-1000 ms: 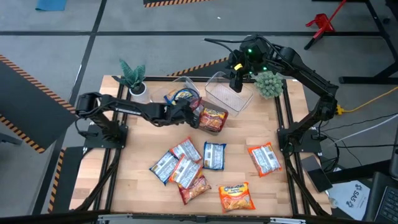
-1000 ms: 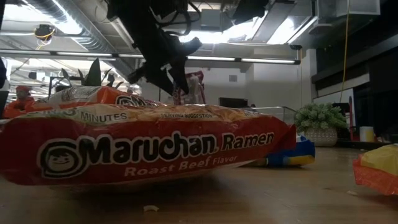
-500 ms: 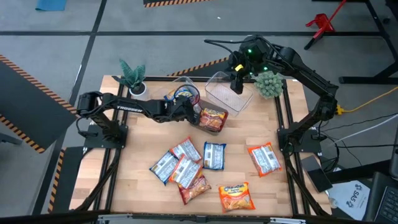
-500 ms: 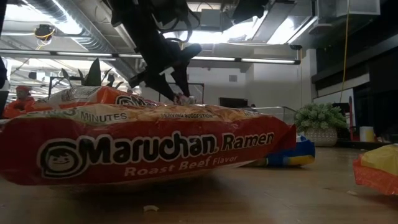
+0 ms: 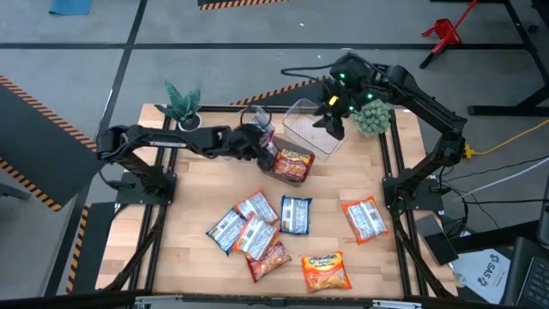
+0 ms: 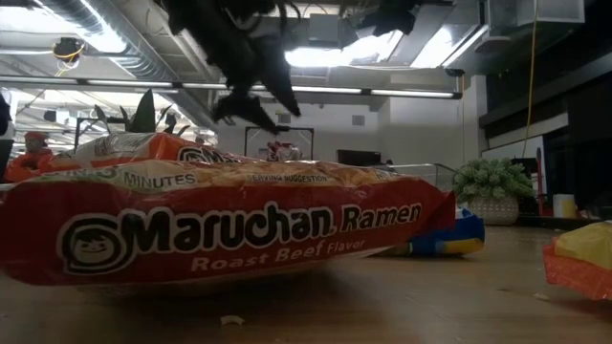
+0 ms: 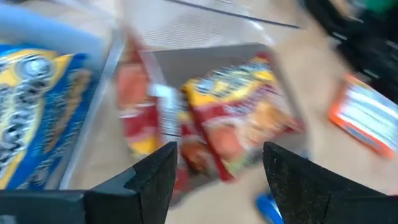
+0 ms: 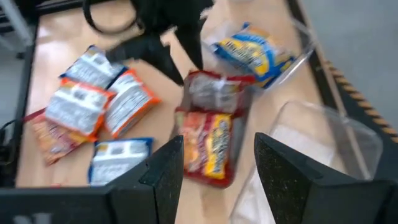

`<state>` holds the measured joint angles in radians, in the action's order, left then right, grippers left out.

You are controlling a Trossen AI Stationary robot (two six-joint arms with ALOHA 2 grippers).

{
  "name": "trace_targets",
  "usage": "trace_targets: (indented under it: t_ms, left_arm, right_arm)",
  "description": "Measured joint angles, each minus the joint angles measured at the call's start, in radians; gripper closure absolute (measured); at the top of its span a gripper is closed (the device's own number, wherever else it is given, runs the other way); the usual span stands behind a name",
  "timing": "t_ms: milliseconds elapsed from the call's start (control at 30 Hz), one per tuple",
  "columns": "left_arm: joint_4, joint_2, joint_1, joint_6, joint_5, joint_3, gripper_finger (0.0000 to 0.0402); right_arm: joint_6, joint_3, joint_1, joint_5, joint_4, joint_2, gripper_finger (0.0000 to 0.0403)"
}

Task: Sort Maruchan noodles
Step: Put the blue noodle pack into the left transparent bin

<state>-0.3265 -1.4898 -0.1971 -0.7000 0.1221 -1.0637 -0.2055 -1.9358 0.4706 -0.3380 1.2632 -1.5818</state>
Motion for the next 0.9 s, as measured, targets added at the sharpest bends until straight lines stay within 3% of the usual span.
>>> trace_targets:
  t_ms: [233, 333, 500, 600, 700, 900]
  left_arm:
    - [-0.066, 0.158, 0.003, 0.105, -0.188, -0.002, 0.0171]
    - [-0.082, 0.219, 0.017, 0.109, -0.183, -0.002, 0.0171]
    - [-0.082, 0.275, 0.048, 0.138, -0.169, -0.002, 0.0171]
    - [-0.102, 0.289, 0.074, 0.154, -0.188, -0.001, 0.0171]
    - [-0.114, 0.287, 0.109, 0.161, -0.213, 0.0, 0.0171]
    - [-0.112, 0.282, 0.181, 0.157, -0.215, 0.0, 0.0171]
  right_arm:
    - [0.0, 0.0, -0.019, -0.138, 0.226, 0.001, 0.0219]
    - [0.009, 0.001, -0.093, -0.151, 0.309, 0.006, 0.0219]
    - [0.107, 0.082, -0.288, -0.145, 0.263, 0.091, 0.0219]
    - [0.248, 0.183, -0.401, -0.043, 0.203, 0.155, 0.0219]
    - [0.415, 0.323, -0.52, 0.125, 0.094, 0.227, 0.0219]
    - [0.735, 0.673, -0.729, 0.35, -0.335, 0.275, 0.0219]
